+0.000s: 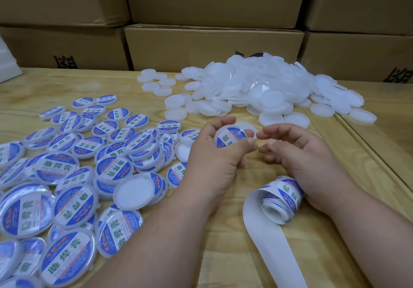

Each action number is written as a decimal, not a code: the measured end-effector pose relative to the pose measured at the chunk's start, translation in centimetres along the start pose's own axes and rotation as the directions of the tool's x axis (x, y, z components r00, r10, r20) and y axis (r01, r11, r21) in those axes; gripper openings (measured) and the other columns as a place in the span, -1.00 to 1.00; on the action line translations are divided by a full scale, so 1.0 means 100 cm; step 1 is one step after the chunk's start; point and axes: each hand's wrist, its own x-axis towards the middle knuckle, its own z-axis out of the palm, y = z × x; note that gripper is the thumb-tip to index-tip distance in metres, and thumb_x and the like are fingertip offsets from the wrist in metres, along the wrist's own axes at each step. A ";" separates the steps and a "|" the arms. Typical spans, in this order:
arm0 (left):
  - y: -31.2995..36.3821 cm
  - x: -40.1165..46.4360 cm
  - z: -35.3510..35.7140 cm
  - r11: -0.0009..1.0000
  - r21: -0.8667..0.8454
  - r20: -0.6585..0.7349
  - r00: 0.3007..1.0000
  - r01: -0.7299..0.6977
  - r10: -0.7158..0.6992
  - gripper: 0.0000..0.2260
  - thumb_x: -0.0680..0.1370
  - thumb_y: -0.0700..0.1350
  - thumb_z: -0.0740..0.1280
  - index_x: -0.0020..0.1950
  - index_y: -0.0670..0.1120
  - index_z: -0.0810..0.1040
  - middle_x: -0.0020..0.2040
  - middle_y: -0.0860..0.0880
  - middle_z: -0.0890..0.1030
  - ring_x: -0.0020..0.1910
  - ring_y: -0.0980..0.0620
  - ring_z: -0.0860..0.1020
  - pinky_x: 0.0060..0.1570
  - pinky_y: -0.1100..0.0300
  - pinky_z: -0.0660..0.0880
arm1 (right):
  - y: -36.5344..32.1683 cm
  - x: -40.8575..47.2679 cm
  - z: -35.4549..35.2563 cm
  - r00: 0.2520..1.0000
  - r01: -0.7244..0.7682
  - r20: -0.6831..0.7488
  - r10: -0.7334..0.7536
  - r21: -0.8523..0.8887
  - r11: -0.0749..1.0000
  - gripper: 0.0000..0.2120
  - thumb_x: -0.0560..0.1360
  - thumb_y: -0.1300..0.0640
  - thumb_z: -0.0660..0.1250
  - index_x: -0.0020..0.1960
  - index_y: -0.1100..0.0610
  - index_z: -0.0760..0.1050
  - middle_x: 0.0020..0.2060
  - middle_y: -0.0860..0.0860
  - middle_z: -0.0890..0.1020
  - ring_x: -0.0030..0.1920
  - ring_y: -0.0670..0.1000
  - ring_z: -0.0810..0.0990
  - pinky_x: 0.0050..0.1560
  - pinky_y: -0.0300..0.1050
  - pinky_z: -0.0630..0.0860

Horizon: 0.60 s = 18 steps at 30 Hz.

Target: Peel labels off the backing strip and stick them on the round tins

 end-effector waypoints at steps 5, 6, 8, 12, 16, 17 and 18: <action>0.008 -0.002 0.003 0.999 -0.041 -0.015 1.000 0.001 -0.001 -0.92 0.67 0.05 0.28 0.14 0.10 0.48 -0.13 -0.09 0.75 -0.40 0.01 0.67 -0.58 0.30 0.38 | 0.001 0.001 -0.002 1.000 0.008 -0.007 -0.008 -0.004 1.000 -0.80 0.58 0.34 0.31 0.07 0.10 0.63 -0.01 0.03 0.73 -0.09 -0.01 0.69 -0.01 -0.03 0.54; 0.009 -0.002 0.003 0.999 -0.039 -0.031 0.999 -0.005 0.004 -0.89 0.69 0.10 0.21 0.10 0.13 0.50 -0.17 -0.11 0.75 -0.50 0.02 0.61 -0.60 0.30 0.36 | 0.001 0.001 -0.002 1.000 0.008 -0.008 -0.008 -0.005 1.000 -0.80 0.58 0.34 0.31 0.07 0.10 0.63 -0.01 0.04 0.74 -0.10 -0.01 0.69 -0.02 -0.03 0.54; 0.007 -0.001 0.003 1.000 -0.015 -0.079 0.997 -0.026 0.024 -0.72 0.71 0.16 0.08 -0.06 0.21 0.54 -0.27 -0.12 0.72 -0.63 0.03 0.44 -0.60 0.28 0.33 | 0.001 0.001 -0.002 1.000 0.002 -0.008 -0.002 0.001 1.000 -0.80 0.58 0.35 0.31 0.06 0.11 0.63 -0.01 0.05 0.74 -0.11 -0.02 0.68 -0.02 -0.04 0.54; 0.003 -0.001 0.005 0.999 0.023 -0.199 0.979 -0.048 0.052 -0.63 0.70 0.23 0.00 -0.18 0.34 0.51 -0.47 -0.01 0.57 -0.62 0.04 0.36 -0.57 0.20 0.37 | 0.002 0.002 -0.002 1.000 -0.003 -0.008 0.003 0.003 1.000 -0.80 0.58 0.35 0.31 0.04 0.11 0.63 -0.01 0.06 0.74 -0.14 -0.03 0.68 -0.04 -0.06 0.54; 0.000 0.002 0.005 0.996 -0.050 -0.219 0.974 -0.079 0.066 -0.84 0.72 0.11 0.05 0.18 0.29 0.39 -0.42 0.01 0.58 -0.56 0.06 0.40 -0.52 0.20 0.43 | 0.001 0.001 -0.001 1.000 0.000 -0.001 0.000 0.001 1.000 -0.84 0.55 0.31 0.36 0.03 0.10 0.64 -0.02 0.06 0.74 -0.15 -0.04 0.67 -0.05 -0.07 0.53; 0.000 0.002 0.005 0.996 -0.045 -0.214 0.975 -0.075 0.064 -0.84 0.73 0.07 0.05 0.23 0.31 0.34 -0.40 0.01 0.60 -0.54 0.06 0.41 -0.49 0.19 0.45 | 0.001 0.001 -0.002 1.000 0.002 -0.002 -0.002 0.002 1.000 -0.85 0.54 0.29 0.36 0.02 0.10 0.64 -0.02 0.06 0.74 -0.15 -0.03 0.67 -0.04 -0.06 0.54; 0.001 0.002 0.005 0.997 -0.034 -0.217 0.974 -0.071 0.062 -0.79 0.73 0.02 0.06 0.28 0.34 0.27 -0.38 0.03 0.62 -0.52 0.06 0.43 -0.46 0.20 0.47 | 0.001 0.001 -0.002 1.000 0.004 -0.003 -0.004 0.004 1.000 -0.85 0.54 0.29 0.35 0.02 0.10 0.65 -0.02 0.06 0.74 -0.15 -0.03 0.66 -0.03 -0.04 0.54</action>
